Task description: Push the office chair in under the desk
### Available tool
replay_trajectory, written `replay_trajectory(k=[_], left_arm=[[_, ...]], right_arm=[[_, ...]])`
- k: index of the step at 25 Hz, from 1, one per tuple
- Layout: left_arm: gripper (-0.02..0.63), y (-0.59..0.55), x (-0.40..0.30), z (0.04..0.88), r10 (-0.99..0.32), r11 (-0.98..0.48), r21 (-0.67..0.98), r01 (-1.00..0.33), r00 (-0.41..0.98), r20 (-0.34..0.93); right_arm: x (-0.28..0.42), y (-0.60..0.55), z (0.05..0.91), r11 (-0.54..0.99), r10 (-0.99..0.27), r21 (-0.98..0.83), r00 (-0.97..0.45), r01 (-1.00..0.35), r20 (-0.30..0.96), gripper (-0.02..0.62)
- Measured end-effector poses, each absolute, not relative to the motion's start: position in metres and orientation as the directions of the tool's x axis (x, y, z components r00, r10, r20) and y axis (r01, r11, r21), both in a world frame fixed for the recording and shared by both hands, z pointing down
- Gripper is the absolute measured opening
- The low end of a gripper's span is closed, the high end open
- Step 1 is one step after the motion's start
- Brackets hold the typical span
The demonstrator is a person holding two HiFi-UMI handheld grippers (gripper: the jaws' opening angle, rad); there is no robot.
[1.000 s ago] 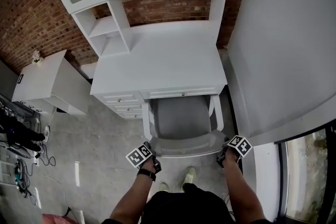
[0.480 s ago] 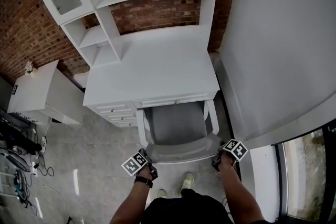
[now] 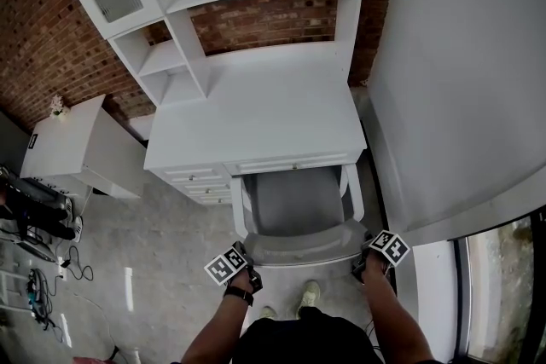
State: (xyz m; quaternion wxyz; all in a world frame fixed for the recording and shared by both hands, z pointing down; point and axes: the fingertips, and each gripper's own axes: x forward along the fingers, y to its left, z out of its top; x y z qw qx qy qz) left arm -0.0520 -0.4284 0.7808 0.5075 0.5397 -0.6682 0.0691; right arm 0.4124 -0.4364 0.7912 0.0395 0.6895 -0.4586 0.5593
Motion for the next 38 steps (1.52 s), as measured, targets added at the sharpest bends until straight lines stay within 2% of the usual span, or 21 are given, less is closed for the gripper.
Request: replay_trajectory(k=[14, 23, 25, 29, 33, 38], left_arm=[[0.006, -0.424, -0.076, 0.773, -0.674, 0.393, 0.470, -0.790, 0.101, 0.732], [0.005, -0.429, -0.095, 0.738, -0.745, 0.320, 0.478, -0.818, 0.095, 0.661], [0.005, -0.430, -0.098, 0.722, -0.764, 0.287, 0.461, -0.840, 0.090, 0.639], [0.005, -0.433, -0.087, 0.683, -0.805, 0.179, 0.448, -0.876, 0.131, 0.578], [0.005, -0.434, -0.057, 0.637, -0.836, 0.025, 0.441, -0.897, 0.223, 0.502], [0.005, -0.426, -0.014, 0.586, -0.837, -0.170, 0.445, -0.879, 0.367, 0.406]], right_arm=[[0.406, -0.435, 0.778, -0.483, -0.620, -0.468, -0.089, -0.740, 0.780, 0.158], [0.404, -0.414, 0.738, -0.391, -0.667, -0.398, -0.043, -0.830, 0.744, 0.141], [0.400, -0.408, 0.725, -0.367, -0.691, -0.391, -0.034, -0.844, 0.722, 0.136], [0.375, -0.404, 0.690, -0.270, -0.755, -0.411, -0.073, -0.871, 0.651, 0.071], [0.331, -0.405, 0.650, -0.120, -0.815, -0.437, -0.164, -0.891, 0.557, 0.040], [0.275, -0.400, 0.602, 0.086, -0.844, -0.441, -0.300, -0.893, 0.444, 0.031]])
